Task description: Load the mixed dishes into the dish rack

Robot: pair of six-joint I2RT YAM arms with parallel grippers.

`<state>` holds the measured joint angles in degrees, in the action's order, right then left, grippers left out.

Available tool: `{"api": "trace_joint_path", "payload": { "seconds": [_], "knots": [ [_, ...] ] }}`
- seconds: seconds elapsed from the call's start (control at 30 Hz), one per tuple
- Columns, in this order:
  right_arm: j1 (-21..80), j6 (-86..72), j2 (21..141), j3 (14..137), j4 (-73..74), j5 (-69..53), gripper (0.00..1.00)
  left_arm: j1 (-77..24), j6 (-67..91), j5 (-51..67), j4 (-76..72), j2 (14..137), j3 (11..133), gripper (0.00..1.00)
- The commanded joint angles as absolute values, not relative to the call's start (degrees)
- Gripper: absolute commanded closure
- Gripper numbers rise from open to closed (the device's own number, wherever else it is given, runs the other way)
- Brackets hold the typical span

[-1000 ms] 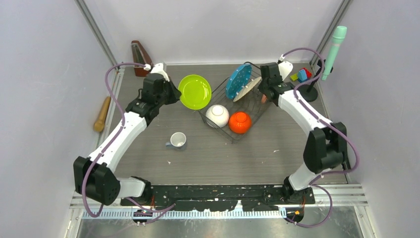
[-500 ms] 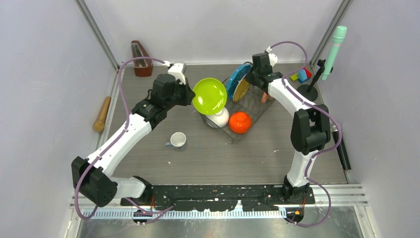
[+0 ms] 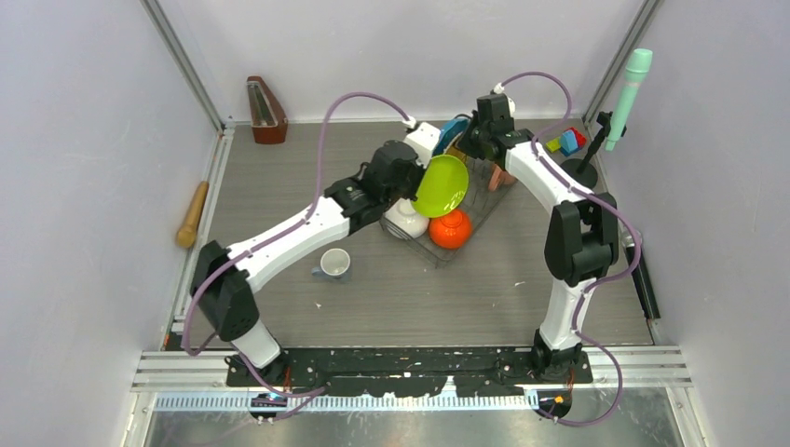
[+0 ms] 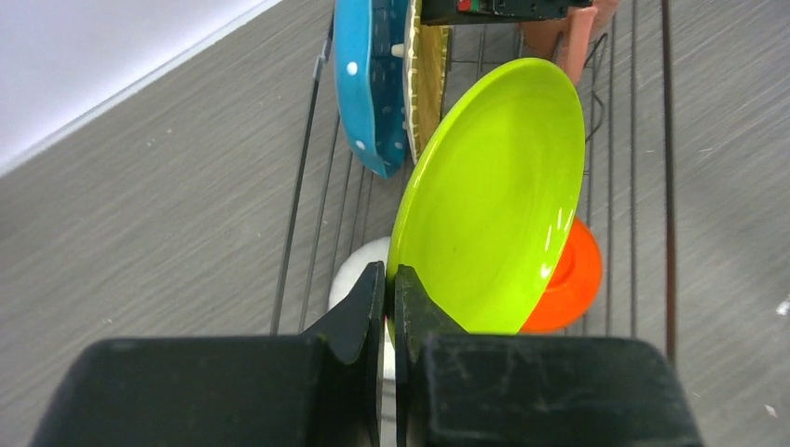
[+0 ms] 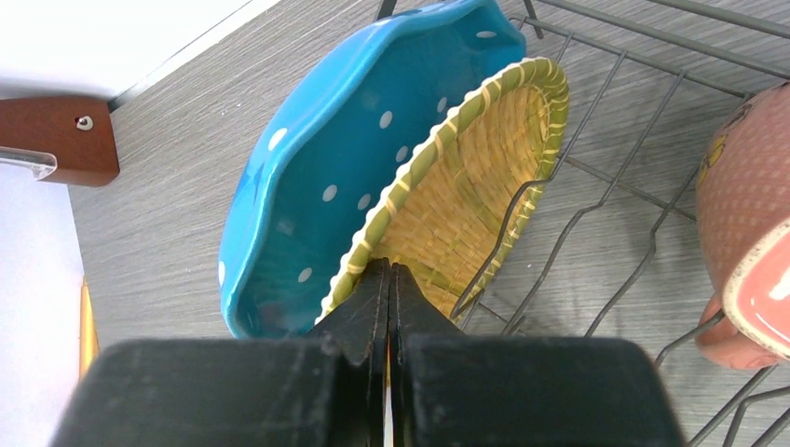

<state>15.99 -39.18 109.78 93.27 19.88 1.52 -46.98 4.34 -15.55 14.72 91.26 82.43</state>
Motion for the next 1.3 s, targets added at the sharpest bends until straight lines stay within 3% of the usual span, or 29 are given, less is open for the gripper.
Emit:
{"api": "trace_joint_path", "payload": {
  "seconds": [0.0, 0.43, 0.83, 1.27],
  "knots": [
    [15.18, -39.13, 103.92, 92.46, 15.76, -0.67, 1.00, -49.47, -2.15, -24.72, 8.96, 95.72, 88.31, 1.00],
    [9.93, -39.68, 96.70, 87.54, 18.19, -0.53, 0.99, -54.04, -8.22, -38.32, 8.61, 109.88, 101.90, 1.00],
    [7.90, -41.93, 76.80, 71.58, 17.67, 21.14, 1.00, -59.41, -25.56, -56.35, 6.54, 126.29, 119.72, 1.00],
    [6.81, -43.75, 63.18, 58.51, 19.12, 29.93, 1.00, -60.38, -31.12, -58.93, 3.66, 126.74, 123.64, 1.00]
  ]
}}
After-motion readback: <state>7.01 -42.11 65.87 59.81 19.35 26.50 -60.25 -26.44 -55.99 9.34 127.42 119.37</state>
